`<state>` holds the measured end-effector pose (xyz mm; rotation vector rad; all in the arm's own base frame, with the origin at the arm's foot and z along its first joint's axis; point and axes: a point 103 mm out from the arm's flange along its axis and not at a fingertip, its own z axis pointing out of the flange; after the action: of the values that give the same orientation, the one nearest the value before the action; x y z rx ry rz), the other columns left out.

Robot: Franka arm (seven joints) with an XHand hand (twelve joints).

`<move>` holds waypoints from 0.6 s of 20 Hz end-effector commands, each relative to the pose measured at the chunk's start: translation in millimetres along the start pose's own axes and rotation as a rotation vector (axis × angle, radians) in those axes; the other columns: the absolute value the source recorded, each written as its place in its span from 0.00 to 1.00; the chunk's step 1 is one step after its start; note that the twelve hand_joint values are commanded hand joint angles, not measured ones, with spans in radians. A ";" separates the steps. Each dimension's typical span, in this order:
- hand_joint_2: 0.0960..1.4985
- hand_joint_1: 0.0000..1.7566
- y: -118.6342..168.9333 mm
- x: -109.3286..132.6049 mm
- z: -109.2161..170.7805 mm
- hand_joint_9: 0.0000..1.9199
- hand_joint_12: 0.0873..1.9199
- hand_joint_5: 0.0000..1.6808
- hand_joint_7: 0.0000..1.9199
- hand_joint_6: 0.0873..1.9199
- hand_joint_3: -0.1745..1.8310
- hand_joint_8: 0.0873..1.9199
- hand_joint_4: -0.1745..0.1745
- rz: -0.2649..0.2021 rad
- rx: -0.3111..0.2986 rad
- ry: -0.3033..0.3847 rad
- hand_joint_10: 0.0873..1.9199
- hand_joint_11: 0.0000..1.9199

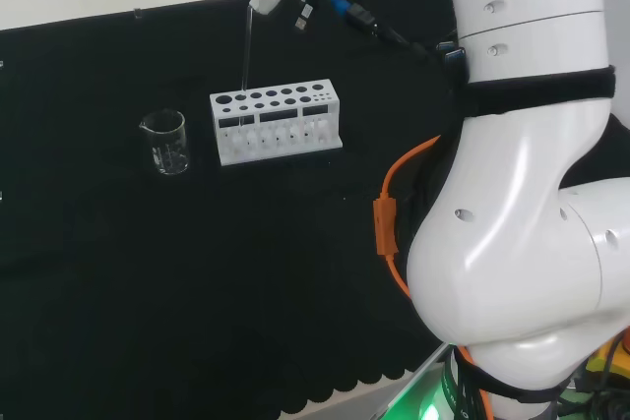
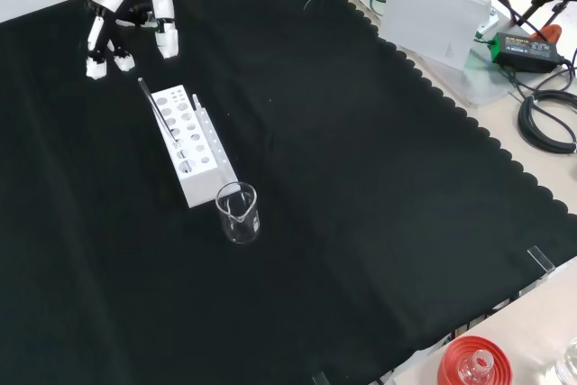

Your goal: Put the glass rod back on the white test tube rack.

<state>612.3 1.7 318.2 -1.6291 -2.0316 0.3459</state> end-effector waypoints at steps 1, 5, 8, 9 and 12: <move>0.53 0.54 -8.1 -8.6 -4.5 1.00 0.30 0.16 0.49 0.07 0.00 0.00 0.13 0.037 -0.007 0.004 0.01 1.00; 0.53 0.54 -12.2 -15.8 -6.1 1.00 0.30 0.17 0.49 0.07 0.00 0.00 0.12 0.057 -0.009 -0.002 0.01 1.00; 0.53 0.54 -12.4 -19.6 -1.4 1.00 0.30 0.17 0.49 0.07 0.00 0.00 0.11 0.058 -0.014 0.007 0.01 1.00; 0.53 0.54 -12.6 -21.2 -0.5 1.00 0.30 0.18 0.49 0.07 0.00 0.00 0.11 0.058 -0.014 0.010 0.01 1.00; 0.53 0.55 -12.7 -21.5 -0.1 1.00 0.30 0.18 0.49 0.07 0.00 0.00 0.10 0.060 -0.014 0.004 0.01 1.00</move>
<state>607.9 -15.9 323.0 -1.6870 -1.9989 0.3486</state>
